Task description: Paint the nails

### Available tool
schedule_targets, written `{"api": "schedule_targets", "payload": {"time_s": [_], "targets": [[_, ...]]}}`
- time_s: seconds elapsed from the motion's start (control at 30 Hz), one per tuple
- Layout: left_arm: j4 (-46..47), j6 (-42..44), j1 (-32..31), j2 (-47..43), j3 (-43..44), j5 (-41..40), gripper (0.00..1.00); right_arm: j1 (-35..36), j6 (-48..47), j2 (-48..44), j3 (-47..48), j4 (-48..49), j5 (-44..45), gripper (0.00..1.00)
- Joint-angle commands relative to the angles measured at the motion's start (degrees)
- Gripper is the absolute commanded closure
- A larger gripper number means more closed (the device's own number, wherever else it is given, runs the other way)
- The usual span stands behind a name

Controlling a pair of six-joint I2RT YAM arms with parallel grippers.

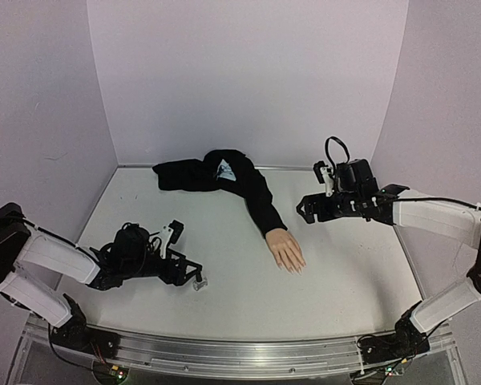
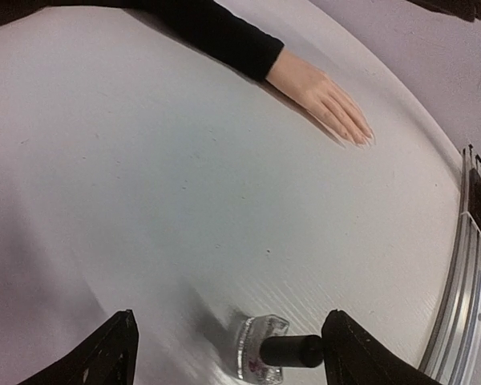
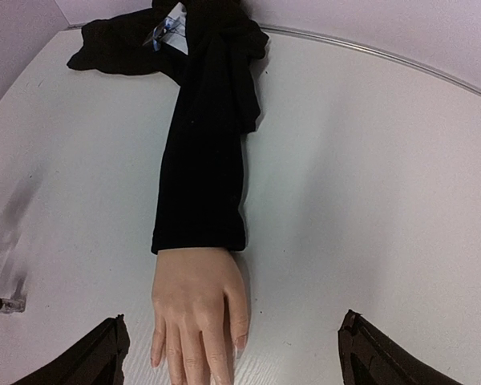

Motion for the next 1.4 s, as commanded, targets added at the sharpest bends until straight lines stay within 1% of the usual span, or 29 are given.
{"api": "schedule_targets", "payload": {"time_s": [0.0,0.1,0.2,0.33,0.4,0.47,0.5,0.6,0.63,0.7,0.73,0.77,0.87,0.93,1.03,1.1,1.17,1.27,1.37], "targets": [[9.3,-0.4,-5.8,0.0,-3.0,-11.2,0.16,0.6,-0.4,-0.7,1.8,0.6,0.7,0.07],[9.7,-2.1,-7.0,-2.2,-4.7,-15.0,0.15,0.7,-0.4,-1.6,1.1,0.6,1.1,0.07],[8.5,-2.9,-8.1,-4.8,-5.5,-16.4,0.14,0.7,-0.4,-2.3,0.8,0.6,1.2,0.07],[5.6,-3.0,-10.9,-3.4,-4.4,-17.6,0.16,0.7,-0.2,-3.1,0.7,0.6,0.7,0.07],[5.3,-3.6,-12.8,-0.8,-3.4,-17.5,0.21,1.0,-0.1,-3.2,0.9,0.6,0.6,0.07],[6.1,-4.2,-14.3,1.0,-3.1,-18.5,0.32,1.3,0.0,-3.3,1.0,0.6,0.6,0.07],[6.3,-4.4,-15.3,1.7,-3.1,-19.5,0.36,1.4,0.2,-3.3,1.0,0.5,0.7,0.07],[6.9,-4.7,-17.5,3.1,-3.2,-23.9,0.39,1.8,0.6,-3.8,0.7,0.6,0.9,0.07],[7.5,-4.5,-17.8,3.8,-3.2,-24.5,0.42,2.0,0.7,-4.0,0.4,0.6,1.0,0.07],[7.9,-3.6,-18.2,6.0,-2.1,-24.9,0.53,2.2,0.9,-4.4,0.0,0.5,1.0,0.07],[8.0,-3.2,-18.6,7.3,-1.4,-25.3,0.56,2.4,1.0,-4.5,-0.1,0.5,1.0,0.07],[8.3,-2.7,-19.0,8.7,-0.7,-25.7,0.59,2.6,1.1,-4.6,-0.2,0.5,1.0,0.07],[10.5,-1.7,-19.5,12.2,0.7,-26.9,0.60,3.4,1.1,-4.6,-0.3,0.4,1.0,0.07],[11.5,-0.6,-19.5,13.9,1.4,-27.9,0.64,4.2,1.0,-4.4,-0.2,0.3,1.0,0.07],[12.1,0.7,-19.5,15.5,2.8,-28.3,0.72,5.2,0.6,-3.8,0.4,-0.2,0.8,0.07],[12.5,1.3,-19.5,16.5,3.4,-28.7,0.81,5.7,0.5,-3.6,0.7,-0.4,1.0,0.08],[13.3,1.5,-19.5,17.3,3.5,-29.3,0.86,6.3,0.5,-3.6,0.8,-0.6,1.3,0.08],[14.0,1.9,-19.5,18.2,3.7,-30.2,0.97,6.9,0.5,-3.2,1.0,-0.7,1.6,0.09],[14.2,2.2,-19.5,17.6,3.9,-29.5,1.00,7.7,-0.1,-2.4,1.3,-0.9,0.1,0.11]]}}
